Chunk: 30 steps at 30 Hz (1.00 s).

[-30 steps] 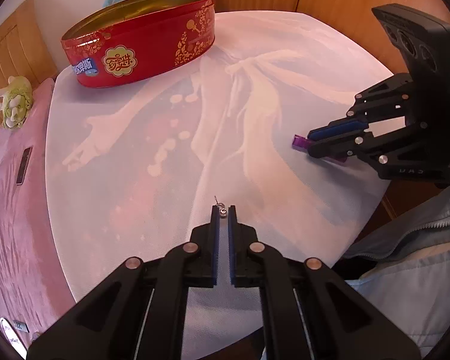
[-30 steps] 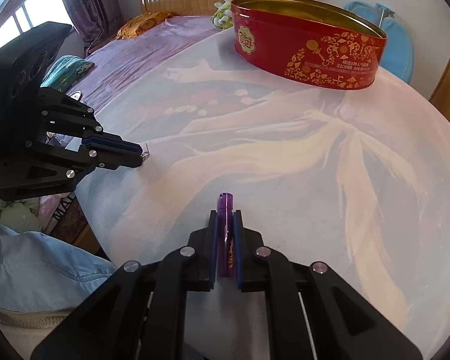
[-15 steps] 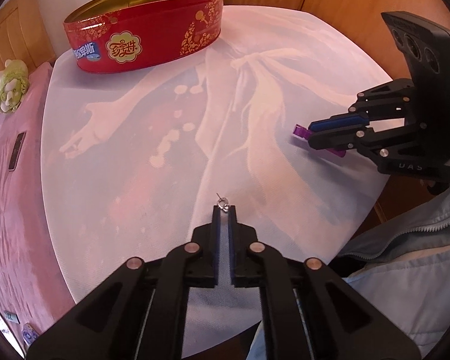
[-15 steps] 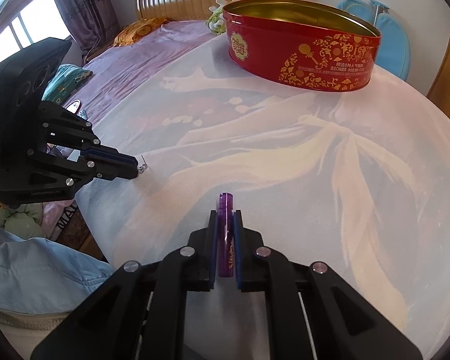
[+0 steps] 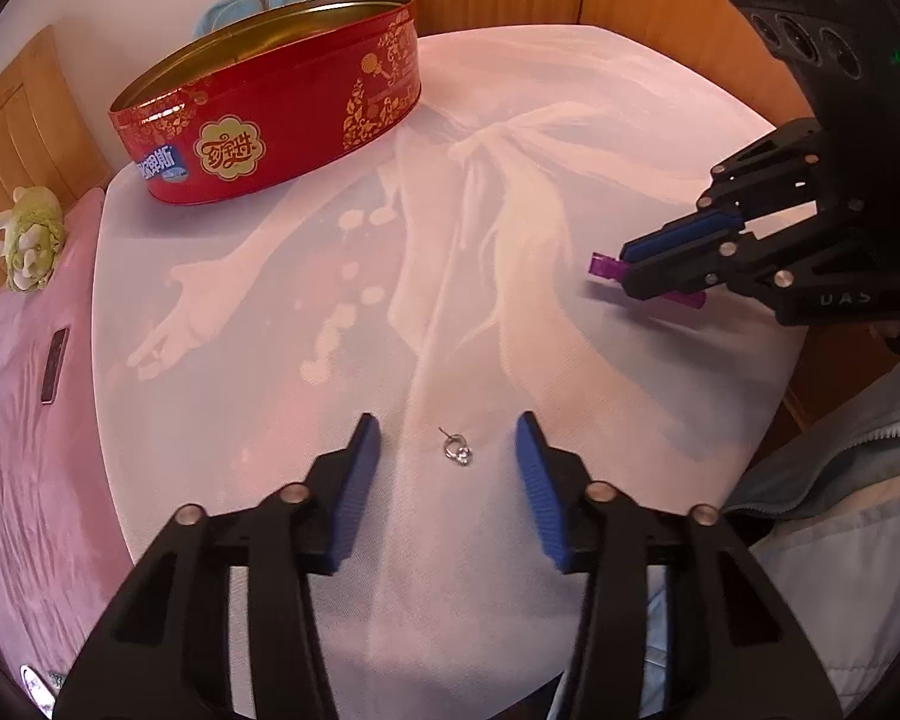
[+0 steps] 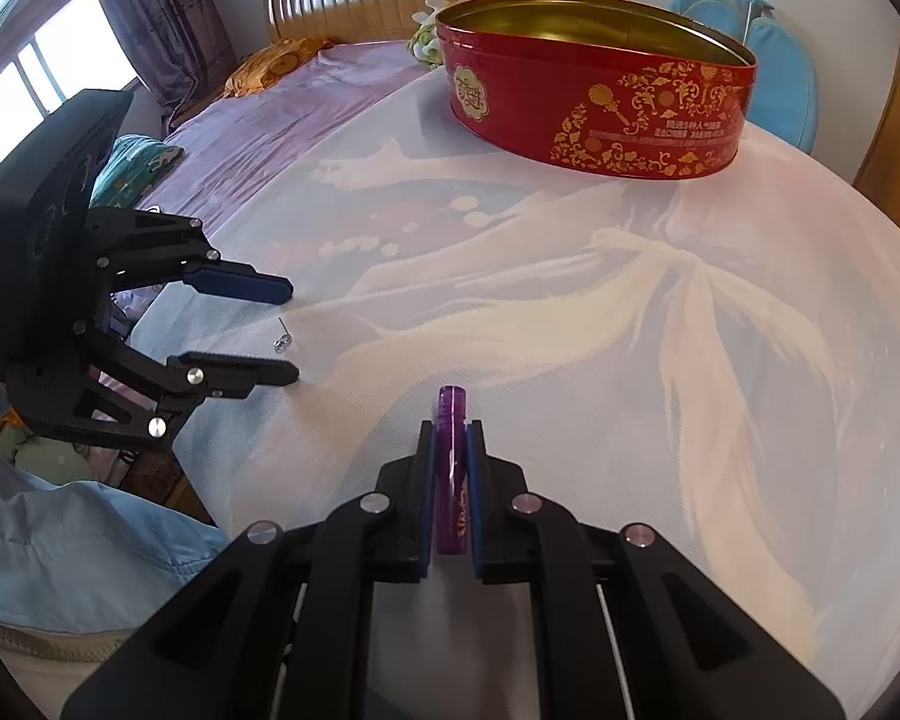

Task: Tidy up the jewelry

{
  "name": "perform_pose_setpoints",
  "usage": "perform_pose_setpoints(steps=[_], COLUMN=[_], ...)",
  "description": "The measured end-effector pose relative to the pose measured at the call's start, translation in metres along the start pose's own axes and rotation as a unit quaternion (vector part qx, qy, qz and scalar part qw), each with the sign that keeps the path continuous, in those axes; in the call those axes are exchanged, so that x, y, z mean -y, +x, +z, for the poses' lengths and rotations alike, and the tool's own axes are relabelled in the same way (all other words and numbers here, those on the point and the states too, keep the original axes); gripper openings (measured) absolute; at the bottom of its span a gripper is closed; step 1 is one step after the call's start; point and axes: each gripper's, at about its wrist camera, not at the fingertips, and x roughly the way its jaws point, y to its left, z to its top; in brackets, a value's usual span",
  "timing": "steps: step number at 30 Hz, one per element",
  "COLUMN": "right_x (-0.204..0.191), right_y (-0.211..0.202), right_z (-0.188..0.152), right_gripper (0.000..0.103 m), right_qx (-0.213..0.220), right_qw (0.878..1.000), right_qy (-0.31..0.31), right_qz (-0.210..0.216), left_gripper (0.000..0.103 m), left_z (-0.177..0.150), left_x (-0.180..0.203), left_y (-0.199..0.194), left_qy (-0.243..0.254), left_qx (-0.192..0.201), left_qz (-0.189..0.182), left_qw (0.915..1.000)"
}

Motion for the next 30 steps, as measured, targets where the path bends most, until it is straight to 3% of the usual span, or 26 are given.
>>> perform_pose_setpoints(steps=[1, 3, 8, 16, 23, 30], right_x=[0.001, 0.002, 0.004, 0.010, 0.023, 0.046], right_y=[0.000, 0.000, -0.003, -0.023, -0.048, -0.070], right_z=[0.000, 0.001, 0.003, 0.023, 0.057, 0.113], right_gripper=[0.011, 0.011, 0.011, 0.011, 0.011, 0.011], right_qx=[0.000, 0.001, 0.008, 0.046, 0.092, 0.140], right_qw=[1.000, 1.000, 1.000, 0.999, 0.996, 0.989], right_qy=[0.001, 0.004, 0.006, 0.015, 0.017, 0.014], right_qz=[0.000, 0.001, 0.000, 0.003, -0.011, -0.035], left_gripper=[0.023, 0.007, 0.008, 0.007, 0.007, 0.007], left_z=[0.000, 0.001, 0.001, 0.020, 0.053, 0.102], left_x=[-0.001, -0.006, -0.006, -0.023, -0.051, -0.088], left_y=[0.000, 0.000, -0.003, -0.027, -0.056, -0.070], left_qy=[-0.002, -0.011, -0.011, -0.035, -0.062, -0.071], left_qx=[0.002, 0.000, -0.001, 0.034, 0.079, 0.104], left_qz=[-0.001, -0.010, -0.016, -0.002, 0.009, 0.022], left_qw=[1.0000, 0.9999, 0.9998, 0.9988, 0.9950, 0.9918])
